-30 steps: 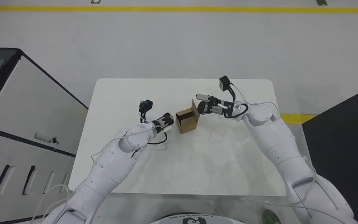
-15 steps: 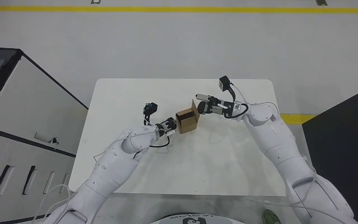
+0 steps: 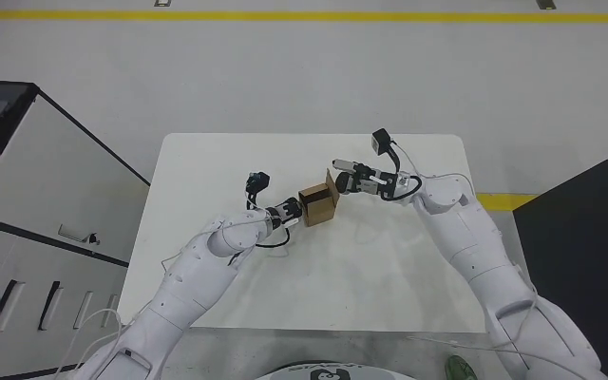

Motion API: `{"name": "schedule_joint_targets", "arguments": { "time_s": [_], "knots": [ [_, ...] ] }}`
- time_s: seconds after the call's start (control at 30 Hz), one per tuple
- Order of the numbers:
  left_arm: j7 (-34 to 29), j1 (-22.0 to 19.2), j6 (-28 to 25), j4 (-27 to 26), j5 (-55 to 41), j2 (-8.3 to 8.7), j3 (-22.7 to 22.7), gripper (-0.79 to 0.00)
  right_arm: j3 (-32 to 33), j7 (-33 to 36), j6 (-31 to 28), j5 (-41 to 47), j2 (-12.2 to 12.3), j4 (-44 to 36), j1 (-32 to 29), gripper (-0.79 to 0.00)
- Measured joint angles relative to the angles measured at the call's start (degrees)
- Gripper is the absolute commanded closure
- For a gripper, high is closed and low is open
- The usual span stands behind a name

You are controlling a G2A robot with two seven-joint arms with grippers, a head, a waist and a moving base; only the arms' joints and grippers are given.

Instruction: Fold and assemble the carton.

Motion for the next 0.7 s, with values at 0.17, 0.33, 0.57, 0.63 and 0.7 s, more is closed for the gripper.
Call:
{"name": "schedule_joint_targets", "arguments": {
  "time_s": [0.17,0.33,0.57,0.63,0.7],
  "knots": [
    [0.0,0.0,0.0,0.0,0.0,0.0,0.0,0.0,0.0,0.0,0.0,0.0,0.0,0.0,0.0,-0.785],
    [0.0,0.0,0.0,0.0,0.0,0.0,0.0,0.0,0.6,-0.6,1.3,-10.0,1.2,-5.4,0.9,-0.785],
    [0.0,0.0,0.0,0.0,0.0,0.0,0.0,0.0,1.2,4.7,10.5,-26.9,3.2,-16.6,2.7,-0.785],
    [0.0,0.0,0.0,0.0,0.0,0.0,0.0,0.0,1.0,5.5,11.2,-30.2,3.4,-19.0,3.0,-0.785],
    [0.0,0.0,0.0,0.0,0.0,0.0,0.0,0.0,1.0,5.6,11.2,-30.7,3.4,-19.2,3.0,-0.785]
  ]
}}
